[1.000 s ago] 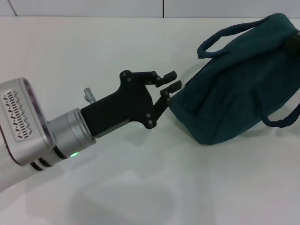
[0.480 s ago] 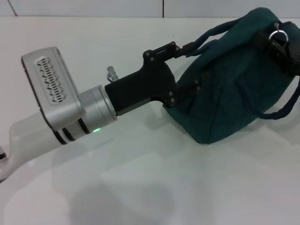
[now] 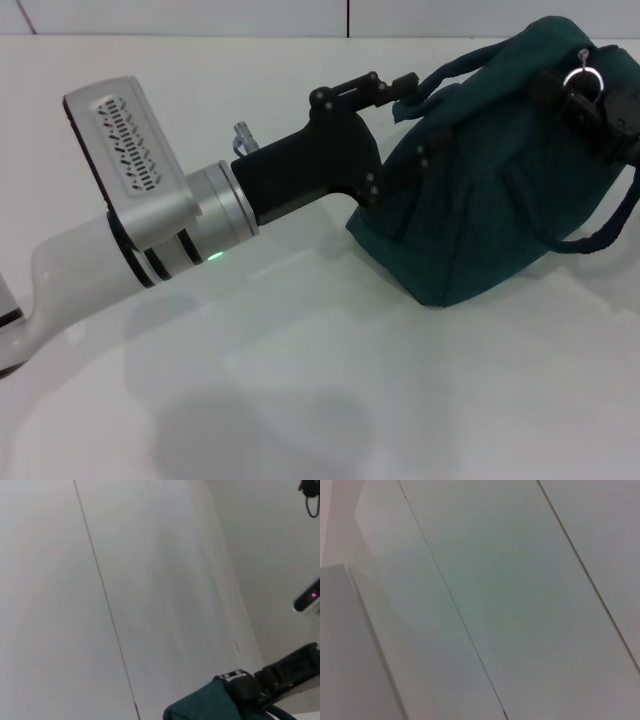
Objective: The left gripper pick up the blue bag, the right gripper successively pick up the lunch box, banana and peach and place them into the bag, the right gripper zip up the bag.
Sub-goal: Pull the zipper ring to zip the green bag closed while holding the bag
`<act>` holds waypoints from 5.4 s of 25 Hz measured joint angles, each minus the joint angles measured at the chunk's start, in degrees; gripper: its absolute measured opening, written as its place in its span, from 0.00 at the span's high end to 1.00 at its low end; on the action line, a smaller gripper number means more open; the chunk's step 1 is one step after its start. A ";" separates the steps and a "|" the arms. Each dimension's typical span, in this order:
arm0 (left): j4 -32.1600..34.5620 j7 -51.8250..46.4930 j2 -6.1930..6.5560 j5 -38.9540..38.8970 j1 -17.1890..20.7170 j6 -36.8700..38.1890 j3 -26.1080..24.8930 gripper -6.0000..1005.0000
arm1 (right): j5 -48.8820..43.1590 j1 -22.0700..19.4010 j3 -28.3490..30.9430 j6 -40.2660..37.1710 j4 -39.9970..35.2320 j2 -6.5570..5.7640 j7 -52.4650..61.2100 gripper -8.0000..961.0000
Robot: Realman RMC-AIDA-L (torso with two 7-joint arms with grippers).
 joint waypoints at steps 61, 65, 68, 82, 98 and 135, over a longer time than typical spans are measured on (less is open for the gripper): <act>5.13 24.96 0.91 -18.29 15.11 11.25 14.24 0.96 | -4.32 6.69 -3.60 -5.04 0.01 -0.12 7.19 0.95; 3.62 26.31 0.97 -18.29 15.35 12.89 14.24 0.97 | -4.19 5.14 -3.29 -4.48 0.12 -0.09 7.73 0.95; 1.54 26.43 1.01 -18.25 14.43 12.92 14.24 0.97 | -3.51 3.22 -2.00 -3.63 0.13 -0.15 7.73 0.95; -1.35 25.18 1.07 -18.34 11.26 12.62 13.64 0.99 | -2.84 -1.55 5.97 -1.40 1.02 -0.14 7.25 0.95; 0.25 21.39 0.26 -20.23 10.75 12.45 13.85 0.94 | -3.03 -1.03 5.43 -3.60 1.28 -0.07 4.83 0.74; 8.75 -36.45 6.23 6.86 -8.47 -14.75 5.76 0.41 | -3.10 -3.51 5.97 -7.97 2.27 -0.26 4.54 0.35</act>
